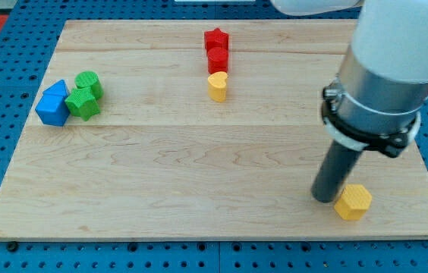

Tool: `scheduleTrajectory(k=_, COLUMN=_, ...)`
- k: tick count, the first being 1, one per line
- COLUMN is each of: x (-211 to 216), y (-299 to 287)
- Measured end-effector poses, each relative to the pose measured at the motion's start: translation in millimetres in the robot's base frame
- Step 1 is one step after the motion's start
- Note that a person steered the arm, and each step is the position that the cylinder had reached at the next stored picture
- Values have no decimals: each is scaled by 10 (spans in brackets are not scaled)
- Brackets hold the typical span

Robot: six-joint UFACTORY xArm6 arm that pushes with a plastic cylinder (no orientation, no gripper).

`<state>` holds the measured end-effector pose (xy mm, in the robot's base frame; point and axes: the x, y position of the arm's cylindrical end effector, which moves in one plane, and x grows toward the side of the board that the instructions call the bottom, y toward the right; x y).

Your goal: Move the yellow heart towards bottom center side

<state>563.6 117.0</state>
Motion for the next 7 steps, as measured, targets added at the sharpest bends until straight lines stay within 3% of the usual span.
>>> scheduleTrajectory(k=3, x=-1543, y=-448)
scheduleTrajectory(k=7, x=-2236, y=-1038)
